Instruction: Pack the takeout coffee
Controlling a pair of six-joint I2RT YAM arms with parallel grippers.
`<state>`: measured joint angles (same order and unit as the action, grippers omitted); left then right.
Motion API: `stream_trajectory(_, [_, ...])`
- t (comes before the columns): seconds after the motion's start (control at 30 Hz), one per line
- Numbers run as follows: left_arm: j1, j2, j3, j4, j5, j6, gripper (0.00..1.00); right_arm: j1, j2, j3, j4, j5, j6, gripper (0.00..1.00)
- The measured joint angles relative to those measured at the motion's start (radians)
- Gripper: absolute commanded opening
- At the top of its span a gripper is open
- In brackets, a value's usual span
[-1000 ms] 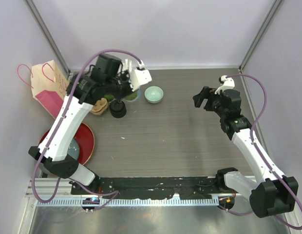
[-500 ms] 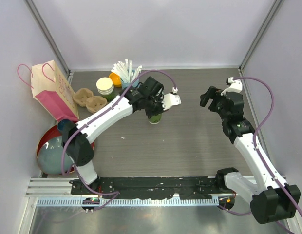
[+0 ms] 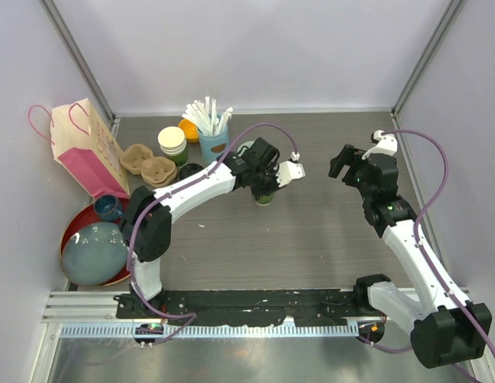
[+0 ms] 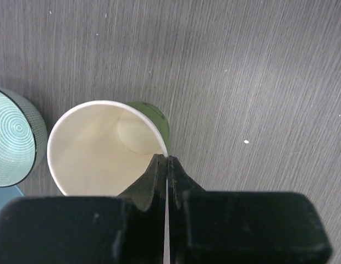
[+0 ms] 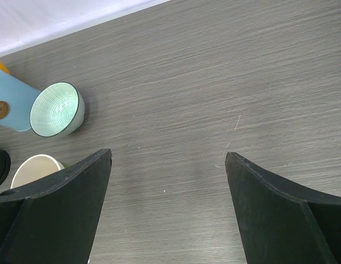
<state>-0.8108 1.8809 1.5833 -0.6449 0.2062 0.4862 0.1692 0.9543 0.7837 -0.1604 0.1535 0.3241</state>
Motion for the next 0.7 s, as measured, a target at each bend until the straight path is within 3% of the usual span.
stream_trajectory(0.07, [0.0,0.002,-0.002,0.007,0.005,-0.002,0.3,0.0,-0.004,-0.002,0.0,0.0,0.0,0.9])
stream_trajectory(0.1, [0.0,0.002,-0.002,0.008,0.007,-0.003,0.44,0.0,-0.007,-0.003,-0.001,-0.001,0.0,0.89])
stream_trajectory(0.2, [0.0,0.002,0.001,-0.007,0.023,-0.003,0.55,0.0,-0.014,-0.003,-0.001,-0.003,0.0,0.89])
stream_trajectory(0.4, [-0.001,0.0,0.126,-0.13,0.05,-0.019,0.66,0.0,-0.025,-0.003,-0.008,-0.025,0.0,0.9])
stream_trajectory(0.53, [0.015,-0.058,0.219,-0.215,0.061,-0.039,0.67,0.0,-0.034,-0.003,-0.016,-0.04,0.0,0.9])
stream_trajectory(0.63, [0.076,-0.128,0.278,-0.275,0.118,-0.058,0.69,0.0,-0.036,-0.003,-0.026,-0.056,-0.004,0.9])
stream_trajectory(0.7, [0.182,-0.193,0.3,-0.302,0.155,-0.068,0.71,0.0,-0.036,-0.003,-0.032,-0.067,-0.009,0.89])
